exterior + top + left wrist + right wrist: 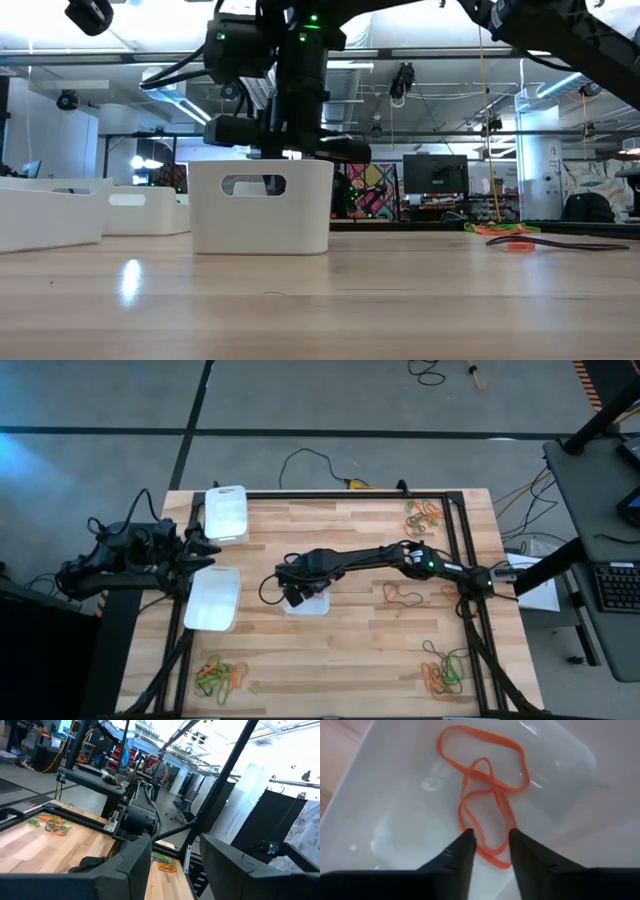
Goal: Sort rubber bands into baskets
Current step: Put the orange rubber band into the bottom right white bin
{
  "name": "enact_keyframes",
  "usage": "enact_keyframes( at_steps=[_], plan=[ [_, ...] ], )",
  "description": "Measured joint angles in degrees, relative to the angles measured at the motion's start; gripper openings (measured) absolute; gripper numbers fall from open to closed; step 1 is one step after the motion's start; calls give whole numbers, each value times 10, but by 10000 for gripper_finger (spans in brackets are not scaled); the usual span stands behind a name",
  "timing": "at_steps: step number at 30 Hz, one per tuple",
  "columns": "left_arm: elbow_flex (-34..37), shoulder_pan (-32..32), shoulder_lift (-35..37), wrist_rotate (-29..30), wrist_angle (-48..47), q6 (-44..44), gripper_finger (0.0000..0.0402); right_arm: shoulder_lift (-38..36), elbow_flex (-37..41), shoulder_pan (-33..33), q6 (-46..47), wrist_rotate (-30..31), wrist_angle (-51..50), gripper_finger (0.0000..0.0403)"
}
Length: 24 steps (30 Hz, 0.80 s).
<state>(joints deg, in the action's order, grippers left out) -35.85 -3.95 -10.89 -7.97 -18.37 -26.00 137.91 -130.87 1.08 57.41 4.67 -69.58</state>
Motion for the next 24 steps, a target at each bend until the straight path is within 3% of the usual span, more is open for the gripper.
enact_keyframes(
  at_steps=[7,14,19,24],
  plan=[
    [0,0,0,0,2,-4,154,-65,1,3,-20,34,-18,191],
    [0,0,0,0,1,-4,154,-197,40,14,27,150,-170,219],
    [0,0,0,1,1,-3,154,-316,193,27,107,139,-197,224],
    [0,0,0,4,1,0,154,-421,395,37,193,80,-194,224]
  ],
)
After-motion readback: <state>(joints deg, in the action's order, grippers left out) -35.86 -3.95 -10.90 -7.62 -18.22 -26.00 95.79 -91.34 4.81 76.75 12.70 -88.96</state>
